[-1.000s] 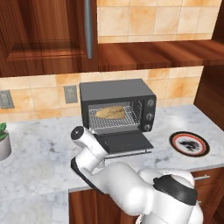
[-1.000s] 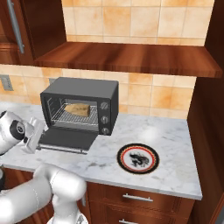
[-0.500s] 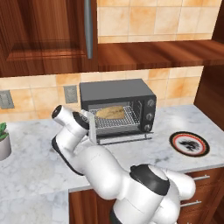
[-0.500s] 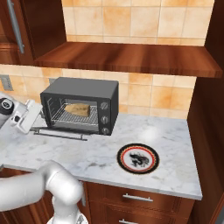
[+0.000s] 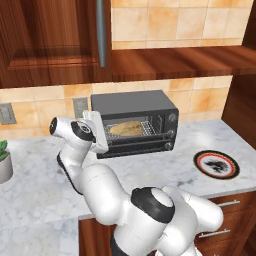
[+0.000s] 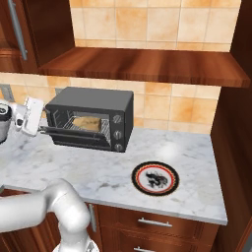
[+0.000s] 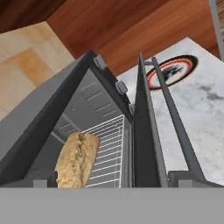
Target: Pull the toaster oven rack outwards. Pick up the baguette from the plate and place it on the toaster oven rack. Close the toaster oven door fully and set the temperature to the lowest setting.
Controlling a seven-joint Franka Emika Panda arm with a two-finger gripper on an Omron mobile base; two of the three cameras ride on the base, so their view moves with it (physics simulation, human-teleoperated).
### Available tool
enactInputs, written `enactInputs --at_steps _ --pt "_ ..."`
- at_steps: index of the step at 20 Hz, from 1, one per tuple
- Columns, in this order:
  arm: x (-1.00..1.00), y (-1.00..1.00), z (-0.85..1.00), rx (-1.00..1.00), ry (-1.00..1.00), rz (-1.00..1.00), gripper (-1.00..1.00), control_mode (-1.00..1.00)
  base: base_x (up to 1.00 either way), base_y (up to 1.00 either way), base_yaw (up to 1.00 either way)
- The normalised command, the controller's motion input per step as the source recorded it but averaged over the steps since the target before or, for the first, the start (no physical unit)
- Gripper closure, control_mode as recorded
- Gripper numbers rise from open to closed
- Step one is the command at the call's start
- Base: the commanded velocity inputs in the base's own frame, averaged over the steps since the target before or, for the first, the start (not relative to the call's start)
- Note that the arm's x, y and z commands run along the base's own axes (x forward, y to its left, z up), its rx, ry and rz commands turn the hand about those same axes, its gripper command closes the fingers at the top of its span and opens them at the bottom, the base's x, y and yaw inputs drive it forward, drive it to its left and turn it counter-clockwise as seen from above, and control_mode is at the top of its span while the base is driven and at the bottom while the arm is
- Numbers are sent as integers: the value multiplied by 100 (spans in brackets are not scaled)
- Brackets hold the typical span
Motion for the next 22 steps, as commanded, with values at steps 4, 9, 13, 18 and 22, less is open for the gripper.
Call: enactInputs --at_steps 4,9,13,18,22 --pt "57 2 -23 -13 -44 18 -100 -100 0 0 0" --pt "50 0 -25 -9 -39 25 -100 -100 0 0 0" --pt "45 0 -25 -7 -29 23 -100 -100 0 0 0" --pt "55 1 -34 -7 -18 17 -100 -100 0 0 0" --pt "43 7 -31 -7 -15 16 -100 -100 0 0 0"
